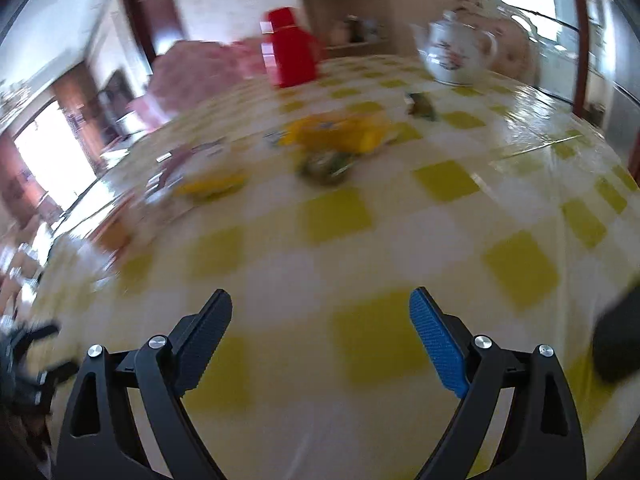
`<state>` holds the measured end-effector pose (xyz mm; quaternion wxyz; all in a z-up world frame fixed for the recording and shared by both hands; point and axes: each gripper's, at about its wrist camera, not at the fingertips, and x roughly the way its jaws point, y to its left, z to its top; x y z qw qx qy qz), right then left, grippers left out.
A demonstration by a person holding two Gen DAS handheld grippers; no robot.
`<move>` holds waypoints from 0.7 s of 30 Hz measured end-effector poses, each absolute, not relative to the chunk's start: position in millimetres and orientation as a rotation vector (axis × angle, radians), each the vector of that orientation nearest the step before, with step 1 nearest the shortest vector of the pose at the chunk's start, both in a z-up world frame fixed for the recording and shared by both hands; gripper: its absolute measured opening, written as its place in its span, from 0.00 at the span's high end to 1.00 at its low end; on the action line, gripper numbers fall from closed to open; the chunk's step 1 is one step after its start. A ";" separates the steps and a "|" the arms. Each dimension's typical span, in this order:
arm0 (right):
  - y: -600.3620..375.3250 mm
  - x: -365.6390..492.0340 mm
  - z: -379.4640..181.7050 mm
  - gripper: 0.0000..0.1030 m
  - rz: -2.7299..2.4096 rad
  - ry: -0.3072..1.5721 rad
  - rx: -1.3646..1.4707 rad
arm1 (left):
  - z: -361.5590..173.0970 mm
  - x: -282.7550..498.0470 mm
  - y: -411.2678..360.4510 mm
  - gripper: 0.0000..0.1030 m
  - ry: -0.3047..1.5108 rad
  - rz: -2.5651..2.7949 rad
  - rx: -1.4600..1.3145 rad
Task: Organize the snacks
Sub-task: 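Grasp the orange-printed bread bag with the left tool while the right tool grasps the yellow bread pack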
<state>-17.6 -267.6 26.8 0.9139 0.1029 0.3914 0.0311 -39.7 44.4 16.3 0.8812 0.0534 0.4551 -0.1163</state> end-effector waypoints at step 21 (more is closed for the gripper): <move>-295.7 205.6 15.2 0.14 0.303 0.984 0.311 | 26.8 40.4 86.2 0.02 0.947 -0.287 0.033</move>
